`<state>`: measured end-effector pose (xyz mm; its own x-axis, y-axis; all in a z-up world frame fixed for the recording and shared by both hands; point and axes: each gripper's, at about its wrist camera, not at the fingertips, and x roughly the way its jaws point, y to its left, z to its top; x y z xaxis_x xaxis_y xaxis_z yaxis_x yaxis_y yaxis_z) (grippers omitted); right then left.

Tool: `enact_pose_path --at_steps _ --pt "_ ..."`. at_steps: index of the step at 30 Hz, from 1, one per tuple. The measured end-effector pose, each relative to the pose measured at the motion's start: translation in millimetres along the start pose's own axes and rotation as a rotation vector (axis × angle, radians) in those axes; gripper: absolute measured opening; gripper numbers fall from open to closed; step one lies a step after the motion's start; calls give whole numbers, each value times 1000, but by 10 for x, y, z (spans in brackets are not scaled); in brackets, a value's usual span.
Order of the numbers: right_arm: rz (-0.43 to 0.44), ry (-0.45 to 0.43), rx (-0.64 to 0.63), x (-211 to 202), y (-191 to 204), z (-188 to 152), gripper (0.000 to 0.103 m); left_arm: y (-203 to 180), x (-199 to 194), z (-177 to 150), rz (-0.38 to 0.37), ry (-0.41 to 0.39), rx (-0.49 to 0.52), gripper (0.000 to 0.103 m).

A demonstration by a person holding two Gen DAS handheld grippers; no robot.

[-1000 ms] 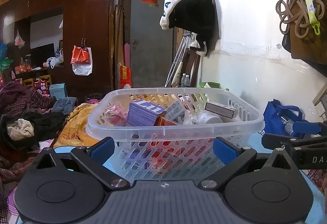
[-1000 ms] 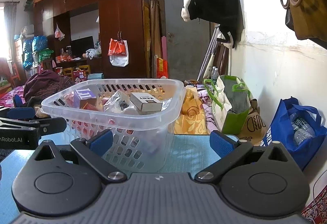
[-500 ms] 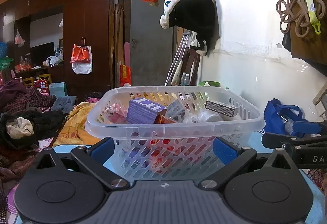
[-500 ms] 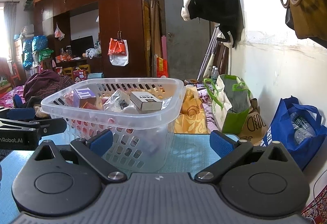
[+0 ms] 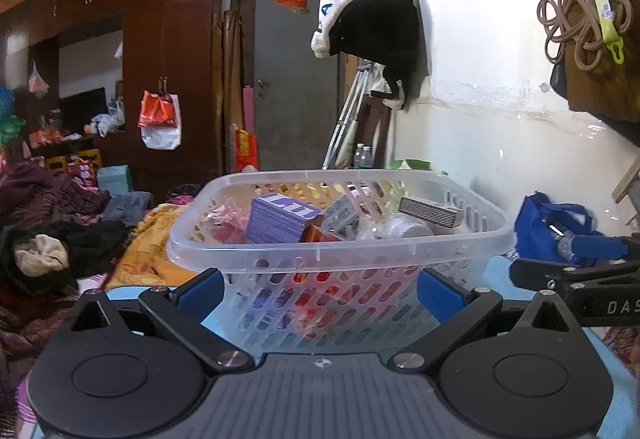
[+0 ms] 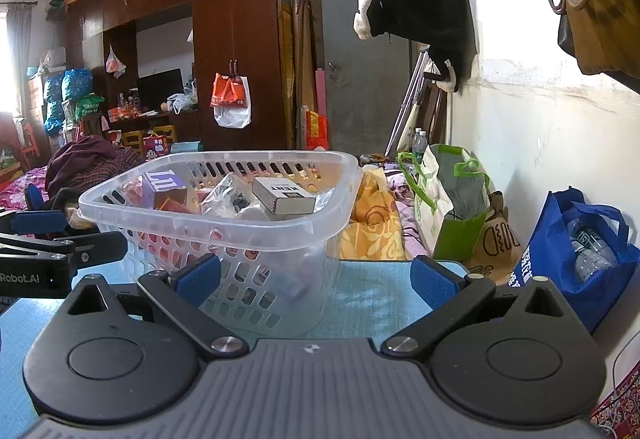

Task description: Organize objects

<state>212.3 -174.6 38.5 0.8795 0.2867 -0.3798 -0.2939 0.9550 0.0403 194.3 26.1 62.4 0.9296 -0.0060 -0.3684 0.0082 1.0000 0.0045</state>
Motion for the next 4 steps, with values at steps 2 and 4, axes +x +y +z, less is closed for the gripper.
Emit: enact_pose_path --at_steps 2,4 --pt "-1 2 1 5 -7 -15 103 -14 -21 -4 14 -9 14 103" --pt "-2 3 2 7 -9 -26 103 -28 -34 -6 8 -15 19 103"
